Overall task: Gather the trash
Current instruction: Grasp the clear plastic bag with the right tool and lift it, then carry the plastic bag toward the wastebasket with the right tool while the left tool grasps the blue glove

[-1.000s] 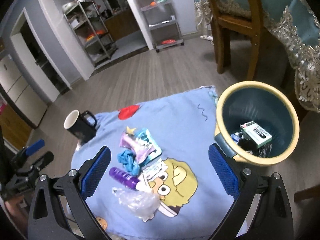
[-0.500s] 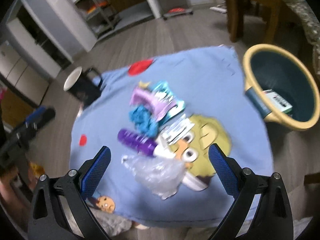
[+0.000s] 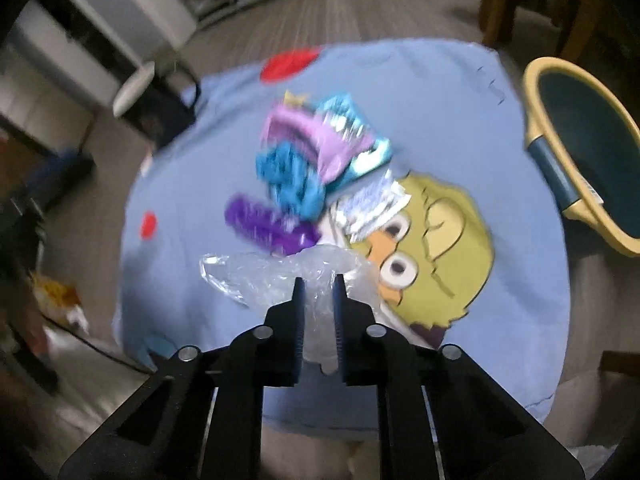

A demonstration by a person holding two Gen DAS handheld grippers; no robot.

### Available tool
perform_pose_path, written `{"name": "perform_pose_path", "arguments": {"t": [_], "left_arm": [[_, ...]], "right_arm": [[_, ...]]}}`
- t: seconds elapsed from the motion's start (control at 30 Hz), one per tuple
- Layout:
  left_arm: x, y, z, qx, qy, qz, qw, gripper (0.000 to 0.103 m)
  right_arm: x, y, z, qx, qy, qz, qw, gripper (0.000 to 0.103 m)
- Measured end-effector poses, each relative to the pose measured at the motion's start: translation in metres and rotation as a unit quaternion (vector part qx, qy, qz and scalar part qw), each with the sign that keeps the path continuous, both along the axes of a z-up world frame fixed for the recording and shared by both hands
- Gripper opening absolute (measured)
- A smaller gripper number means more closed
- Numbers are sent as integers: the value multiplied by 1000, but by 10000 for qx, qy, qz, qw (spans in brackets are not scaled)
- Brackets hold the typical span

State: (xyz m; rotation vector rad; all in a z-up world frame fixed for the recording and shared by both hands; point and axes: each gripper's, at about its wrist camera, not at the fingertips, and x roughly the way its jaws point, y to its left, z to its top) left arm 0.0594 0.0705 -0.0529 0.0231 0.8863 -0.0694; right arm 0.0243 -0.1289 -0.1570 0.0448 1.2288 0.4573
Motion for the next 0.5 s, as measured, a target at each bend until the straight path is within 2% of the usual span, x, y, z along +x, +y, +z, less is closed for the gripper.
{"name": "perform_pose_path", "arguments": {"t": [0.07, 0.23, 0.33, 0.5], "left_arm": [[3, -4, -3, 28, 56, -37, 10000, 96], [11, -14, -11, 7, 139, -135, 9998, 96], [20, -22, -19, -41, 203, -175, 9996, 96], [37, -41, -41, -79, 399, -324, 9986, 96]], "right_arm": [[4, -12, 15, 272, -136, -197, 9993, 13], [22, -41, 58, 490, -688, -433, 9955, 13], [40, -60, 83, 387, -1035, -567, 9923, 13], [71, -88, 103, 155, -1373, -700, 9879, 13]]}}
